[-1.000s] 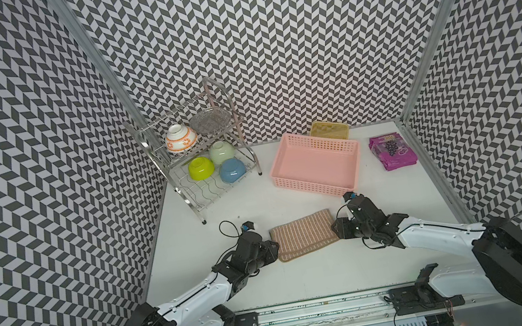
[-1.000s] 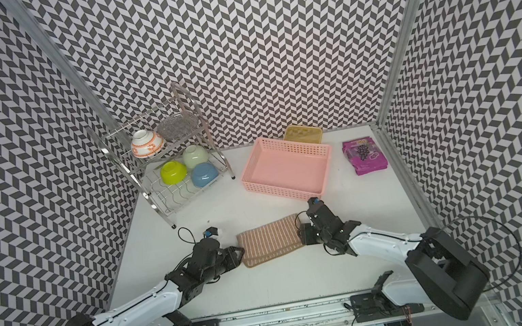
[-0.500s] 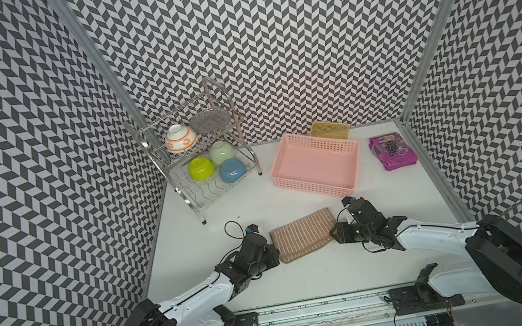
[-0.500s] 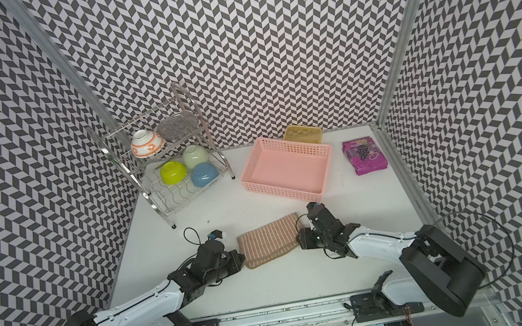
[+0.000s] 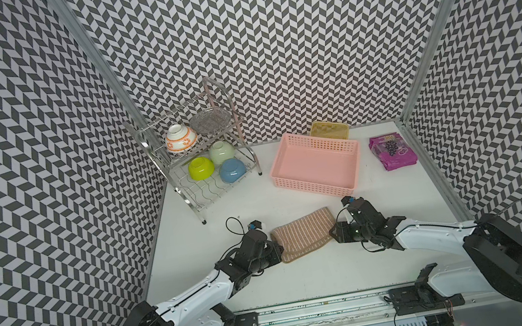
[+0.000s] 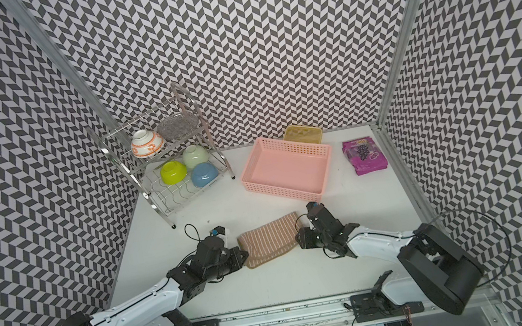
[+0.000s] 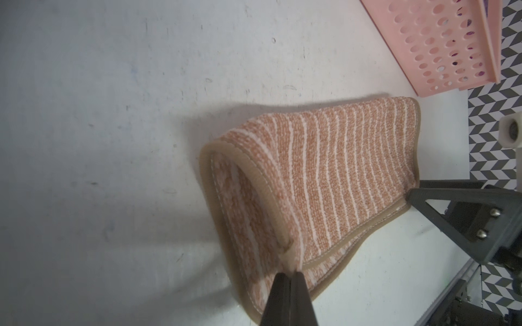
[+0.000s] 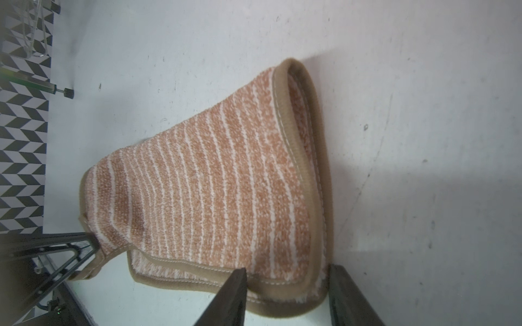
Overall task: Fold the square dishcloth
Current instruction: Smooth out the cleaning item at the center of the board.
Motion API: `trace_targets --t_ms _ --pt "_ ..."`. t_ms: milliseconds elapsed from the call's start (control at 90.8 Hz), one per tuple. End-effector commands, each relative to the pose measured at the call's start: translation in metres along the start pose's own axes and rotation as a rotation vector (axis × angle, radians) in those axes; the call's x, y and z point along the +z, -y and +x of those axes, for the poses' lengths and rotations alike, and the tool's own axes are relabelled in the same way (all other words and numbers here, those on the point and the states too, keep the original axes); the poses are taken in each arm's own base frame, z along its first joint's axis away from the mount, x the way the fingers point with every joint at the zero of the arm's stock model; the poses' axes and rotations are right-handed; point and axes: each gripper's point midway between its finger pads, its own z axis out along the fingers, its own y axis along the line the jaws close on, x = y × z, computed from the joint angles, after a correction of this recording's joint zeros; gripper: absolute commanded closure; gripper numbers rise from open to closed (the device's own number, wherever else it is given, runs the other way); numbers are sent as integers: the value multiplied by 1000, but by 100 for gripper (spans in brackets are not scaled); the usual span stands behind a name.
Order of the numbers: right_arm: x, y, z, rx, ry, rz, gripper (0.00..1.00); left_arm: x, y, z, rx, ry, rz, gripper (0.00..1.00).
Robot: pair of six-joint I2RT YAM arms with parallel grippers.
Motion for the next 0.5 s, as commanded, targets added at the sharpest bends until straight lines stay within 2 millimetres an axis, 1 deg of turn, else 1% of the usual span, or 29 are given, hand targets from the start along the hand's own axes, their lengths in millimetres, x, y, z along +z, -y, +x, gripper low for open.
trace_targets --t_ms 0,121,209,275,485 --pt "-2 4 -4 -5 27 26 50 4 -7 15 -23 -45 7 100" --pt "-3 6 -6 -10 35 44 49 9 -23 26 -31 -75 -45 100" --pt "-4 9 -9 -16 42 69 50 11 -31 27 -27 -77 -80 100" --pt "-6 10 -13 -21 53 85 50 12 -33 28 -22 -80 -89 100" --pt "-13 3 -24 -37 89 98 52 13 -33 27 -20 -80 -94 100"
